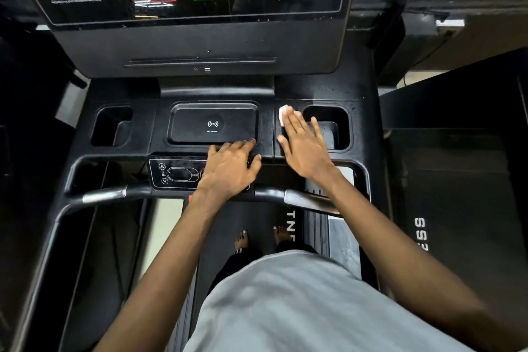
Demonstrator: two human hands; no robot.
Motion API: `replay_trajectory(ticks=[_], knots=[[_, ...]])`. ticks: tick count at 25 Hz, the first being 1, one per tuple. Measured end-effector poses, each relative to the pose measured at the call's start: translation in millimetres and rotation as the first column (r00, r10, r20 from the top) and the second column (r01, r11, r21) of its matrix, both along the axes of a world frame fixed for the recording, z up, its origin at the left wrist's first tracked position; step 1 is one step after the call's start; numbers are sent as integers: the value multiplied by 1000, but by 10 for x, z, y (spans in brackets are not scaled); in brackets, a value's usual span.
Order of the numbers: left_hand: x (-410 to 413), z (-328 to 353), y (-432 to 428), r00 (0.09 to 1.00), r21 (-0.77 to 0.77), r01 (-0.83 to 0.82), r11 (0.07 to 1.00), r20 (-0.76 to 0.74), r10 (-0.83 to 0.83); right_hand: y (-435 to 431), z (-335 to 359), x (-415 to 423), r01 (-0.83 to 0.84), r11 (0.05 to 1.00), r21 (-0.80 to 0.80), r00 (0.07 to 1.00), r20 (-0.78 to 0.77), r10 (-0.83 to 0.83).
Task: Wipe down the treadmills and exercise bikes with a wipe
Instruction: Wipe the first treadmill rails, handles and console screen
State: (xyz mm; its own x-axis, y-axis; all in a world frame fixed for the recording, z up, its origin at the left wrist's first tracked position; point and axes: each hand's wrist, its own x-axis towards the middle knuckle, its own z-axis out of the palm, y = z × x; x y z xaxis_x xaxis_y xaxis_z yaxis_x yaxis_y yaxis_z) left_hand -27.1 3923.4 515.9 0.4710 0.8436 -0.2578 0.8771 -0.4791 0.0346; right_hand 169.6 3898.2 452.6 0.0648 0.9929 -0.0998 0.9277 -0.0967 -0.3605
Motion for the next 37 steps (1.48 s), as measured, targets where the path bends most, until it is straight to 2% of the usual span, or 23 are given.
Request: replay_trajectory(ticks=[3, 6, 9, 12, 18, 24, 29, 32, 37], knots=[[75, -18, -32, 1000, 41, -22, 999, -17, 23, -473, -26, -74, -47, 999, -17, 999, 25, 47], [194, -33, 6, 999, 0, -7, 1000, -34, 7, -613, -34, -67, 32, 998, -48, 999, 9, -32], [358, -50, 40, 997, -6, 72, 997, 3, -72, -669, -20, 10, 74, 995, -66, 996, -46, -77], [501, -103, 62, 989, -19, 147, 989, 0, -147, -769, -28, 120, 45, 998, -43, 999, 18, -44], [756, -220, 123, 944, -56, 326, 944, -33, -328, -1168, -72, 474, 312, 946, -83, 950, 48, -309], [757, -231, 151, 943, -83, 332, 940, 6, -332, -844, -123, 727, 486, 865, -127, 869, -40, -494], [848, -196, 201, 962, -126, 266, 956, -20, -271, -1084, -70, 558, 401, 902, -160, 909, -55, -414], [911, -155, 287, 963, -177, 258, 950, -34, -268, -865, -78, 684, 454, 877, -159, 880, -73, -468], [861, -188, 333, 956, -193, 293, 936, 37, -292, -676, -67, 771, 495, 851, -176, 852, -94, -515]])
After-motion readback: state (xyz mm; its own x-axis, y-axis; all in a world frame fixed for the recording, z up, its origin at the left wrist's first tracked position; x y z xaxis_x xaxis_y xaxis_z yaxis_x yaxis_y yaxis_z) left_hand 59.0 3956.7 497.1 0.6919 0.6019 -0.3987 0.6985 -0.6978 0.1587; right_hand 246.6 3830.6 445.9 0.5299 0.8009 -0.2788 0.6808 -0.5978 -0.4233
